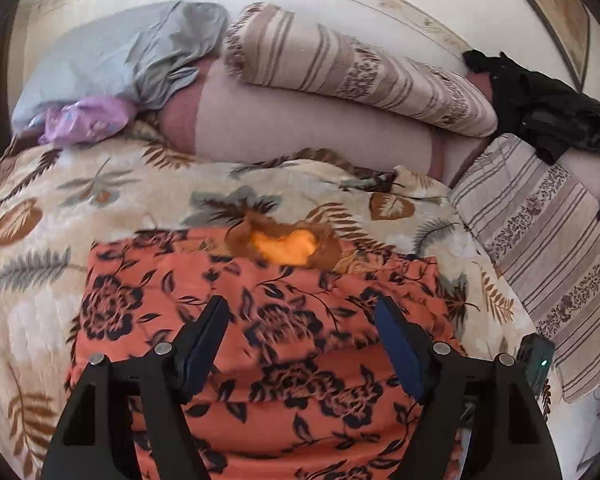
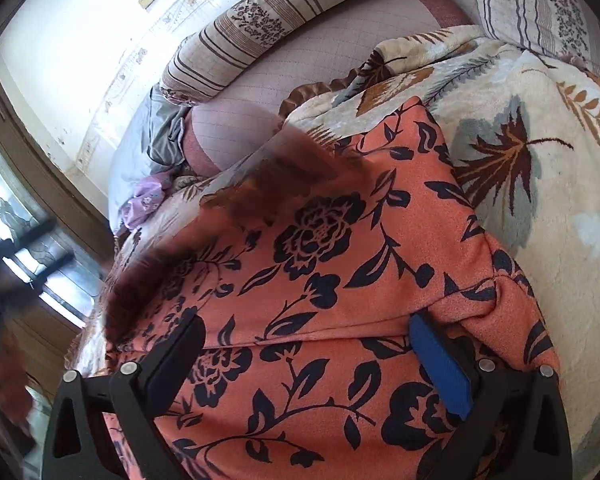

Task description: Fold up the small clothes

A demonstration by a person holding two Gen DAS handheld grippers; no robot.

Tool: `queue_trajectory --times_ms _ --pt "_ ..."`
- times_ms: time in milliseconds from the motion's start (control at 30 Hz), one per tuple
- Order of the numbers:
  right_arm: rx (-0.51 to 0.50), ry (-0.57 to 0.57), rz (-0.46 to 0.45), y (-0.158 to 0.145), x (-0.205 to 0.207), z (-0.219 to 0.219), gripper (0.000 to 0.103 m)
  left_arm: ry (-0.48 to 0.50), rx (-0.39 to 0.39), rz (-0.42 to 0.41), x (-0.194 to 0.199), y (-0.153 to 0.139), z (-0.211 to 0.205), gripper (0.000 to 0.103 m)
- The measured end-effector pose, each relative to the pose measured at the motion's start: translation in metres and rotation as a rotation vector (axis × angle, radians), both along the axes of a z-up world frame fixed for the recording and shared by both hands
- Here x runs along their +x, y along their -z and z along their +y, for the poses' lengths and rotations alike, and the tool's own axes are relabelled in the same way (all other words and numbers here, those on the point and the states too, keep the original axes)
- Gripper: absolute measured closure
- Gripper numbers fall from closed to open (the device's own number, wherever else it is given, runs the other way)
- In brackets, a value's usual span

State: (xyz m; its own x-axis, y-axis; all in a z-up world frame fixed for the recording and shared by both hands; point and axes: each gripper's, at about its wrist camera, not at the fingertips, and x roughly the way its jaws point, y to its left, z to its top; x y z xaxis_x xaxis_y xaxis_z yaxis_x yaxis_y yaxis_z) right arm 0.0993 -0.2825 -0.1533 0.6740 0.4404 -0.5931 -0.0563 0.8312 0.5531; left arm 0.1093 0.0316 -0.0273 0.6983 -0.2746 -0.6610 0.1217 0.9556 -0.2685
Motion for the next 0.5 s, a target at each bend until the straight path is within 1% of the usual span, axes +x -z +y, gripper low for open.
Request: queue_trajectory --times_ms 33,67,133,167,200,233,267,300,367,400,433,467,500 --pt "0.017 -0.015 0.021 -0.002 0.0 -0.002 0.001 -0.034 -0.005 -0.004 -0.004 0.003 0.016 0.026" --pt "0.041 -0.023 0.039 -0.006 -0.002 -0.004 0.002 -0.098 -0.006 -0.016 -0.012 0.007 0.039 0.026" --pt "0.177 0.002 0.057 -0.015 -0.01 -0.018 0.002 -0.22 -0.008 -0.034 -0.025 0.013 0.084 0.024" --pt "0.227 0.018 0.057 -0.02 -0.012 -0.023 0.002 -0.29 -0.02 -0.014 -0.029 0.024 0.107 0.023" --pt "0.272 0.034 0.053 -0.027 -0.012 -0.027 0.002 -0.338 -0.049 0.014 -0.034 0.035 0.125 0.023" --pt "0.313 0.049 0.052 -0.034 -0.01 -0.03 0.002 -0.387 -0.102 0.051 -0.037 0.049 0.146 0.023" --pt "0.33 0.059 0.06 -0.038 -0.005 -0.031 0.002 -0.43 -0.155 0.079 -0.039 0.062 0.163 0.023" --pt "0.321 0.069 0.073 -0.041 0.003 -0.029 0.002 -0.466 -0.204 0.1 -0.041 0.075 0.178 0.023" --pt "0.227 0.091 0.1 -0.044 0.025 -0.021 0.002 -0.518 -0.272 0.151 -0.046 0.091 0.189 0.023" --pt "0.169 0.099 0.133 -0.039 0.037 -0.017 0.003 -0.516 -0.332 0.144 -0.05 0.092 0.192 0.023" --pt "0.105 0.104 0.192 -0.029 0.051 -0.01 0.007 -0.497 -0.371 0.123 -0.051 0.088 0.194 0.023" --pt "0.048 0.097 0.255 -0.019 0.062 -0.006 0.011 -0.493 -0.37 0.113 -0.051 0.085 0.194 0.023" --pt "-0.041 0.103 0.311 -0.01 0.071 0.003 0.026 -0.495 -0.367 0.1 -0.05 0.082 0.194 0.023"
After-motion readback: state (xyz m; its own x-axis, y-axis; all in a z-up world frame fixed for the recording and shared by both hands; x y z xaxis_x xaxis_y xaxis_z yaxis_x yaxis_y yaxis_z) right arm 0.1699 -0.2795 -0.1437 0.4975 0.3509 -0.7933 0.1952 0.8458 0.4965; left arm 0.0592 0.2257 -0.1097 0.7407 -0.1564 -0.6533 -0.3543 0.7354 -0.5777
